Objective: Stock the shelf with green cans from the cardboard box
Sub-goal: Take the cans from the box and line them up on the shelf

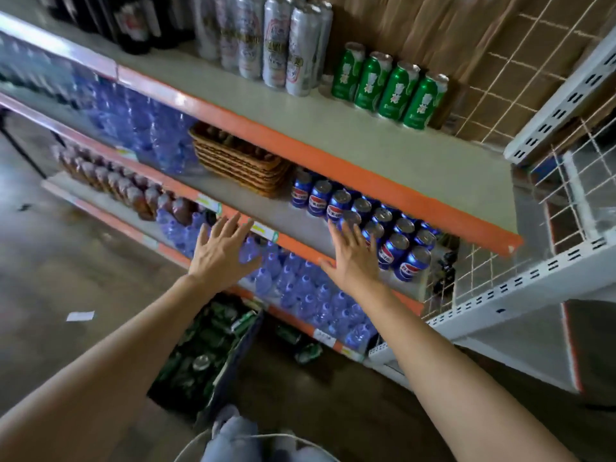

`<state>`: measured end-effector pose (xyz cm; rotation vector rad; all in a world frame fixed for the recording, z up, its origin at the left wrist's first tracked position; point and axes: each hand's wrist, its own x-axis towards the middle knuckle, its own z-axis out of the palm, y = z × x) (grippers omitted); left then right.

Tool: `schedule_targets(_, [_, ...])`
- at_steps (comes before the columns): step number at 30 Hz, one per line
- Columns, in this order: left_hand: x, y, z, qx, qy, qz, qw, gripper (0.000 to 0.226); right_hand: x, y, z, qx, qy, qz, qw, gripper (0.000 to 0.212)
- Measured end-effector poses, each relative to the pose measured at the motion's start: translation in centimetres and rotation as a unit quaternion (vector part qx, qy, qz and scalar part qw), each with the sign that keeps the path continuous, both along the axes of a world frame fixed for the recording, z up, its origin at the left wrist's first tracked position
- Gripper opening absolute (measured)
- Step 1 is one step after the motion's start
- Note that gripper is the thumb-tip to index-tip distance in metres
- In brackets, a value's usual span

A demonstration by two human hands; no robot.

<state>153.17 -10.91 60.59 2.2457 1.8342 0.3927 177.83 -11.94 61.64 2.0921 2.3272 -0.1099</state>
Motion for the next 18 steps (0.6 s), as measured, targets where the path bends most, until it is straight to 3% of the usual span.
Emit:
schedule_targets(9, [-14.4,-7.0,-6.5,-0.099,0.037,0.143,0.984,0.080,-11.5,0.9,-7.0,-0.118,-0.052,0.079,0.989,0.075])
schedule_targets(18, [-21.4,-10.4,-13.5,-0.198,0.031,0.183,0.963,0.083,-19.6,1.5,-14.7,-0.203,-0.052,0.099,0.973,0.075])
